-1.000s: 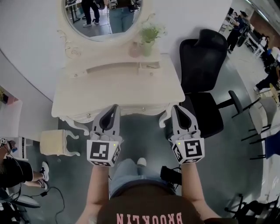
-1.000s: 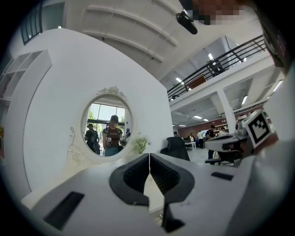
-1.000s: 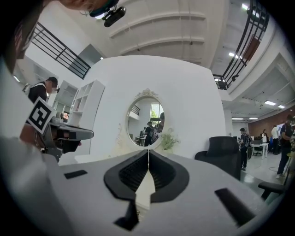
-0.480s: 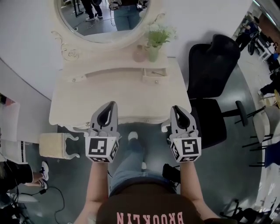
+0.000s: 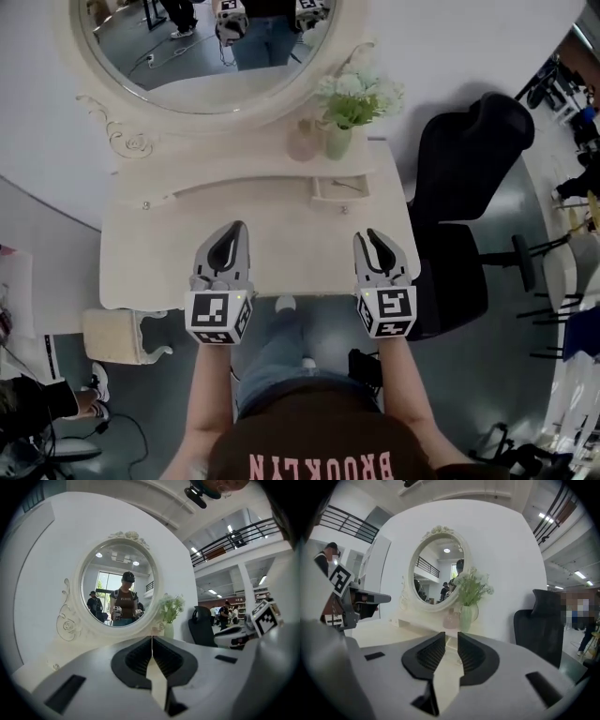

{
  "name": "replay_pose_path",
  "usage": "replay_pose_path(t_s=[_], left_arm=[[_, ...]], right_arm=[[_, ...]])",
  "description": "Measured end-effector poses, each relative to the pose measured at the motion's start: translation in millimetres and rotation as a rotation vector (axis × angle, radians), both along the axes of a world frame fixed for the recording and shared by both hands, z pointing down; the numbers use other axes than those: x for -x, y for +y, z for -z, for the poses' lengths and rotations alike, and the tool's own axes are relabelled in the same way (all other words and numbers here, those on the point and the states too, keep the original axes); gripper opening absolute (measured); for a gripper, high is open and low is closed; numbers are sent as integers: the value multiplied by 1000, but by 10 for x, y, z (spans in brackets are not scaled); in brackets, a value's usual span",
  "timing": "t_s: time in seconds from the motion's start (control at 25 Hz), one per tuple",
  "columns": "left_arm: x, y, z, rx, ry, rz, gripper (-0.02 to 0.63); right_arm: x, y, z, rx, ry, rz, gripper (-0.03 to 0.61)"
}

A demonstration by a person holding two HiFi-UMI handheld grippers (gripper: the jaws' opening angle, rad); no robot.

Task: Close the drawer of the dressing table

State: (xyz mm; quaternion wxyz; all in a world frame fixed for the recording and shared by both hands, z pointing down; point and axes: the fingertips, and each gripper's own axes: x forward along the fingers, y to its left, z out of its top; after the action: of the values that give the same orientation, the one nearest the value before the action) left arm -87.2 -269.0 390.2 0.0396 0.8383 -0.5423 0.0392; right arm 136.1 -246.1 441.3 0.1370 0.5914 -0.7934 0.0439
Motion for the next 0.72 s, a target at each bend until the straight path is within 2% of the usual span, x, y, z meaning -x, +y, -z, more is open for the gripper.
replay_pose_path(t_s=[0.4, 0.72], left_arm=[[197, -692, -497, 107, -10, 10, 5], [179, -875, -909, 194, -5, 19, 5]], right_arm=[[-10, -660, -590, 136, 7, -51, 81], [-49, -821, -1086, 245, 9, -73, 118]])
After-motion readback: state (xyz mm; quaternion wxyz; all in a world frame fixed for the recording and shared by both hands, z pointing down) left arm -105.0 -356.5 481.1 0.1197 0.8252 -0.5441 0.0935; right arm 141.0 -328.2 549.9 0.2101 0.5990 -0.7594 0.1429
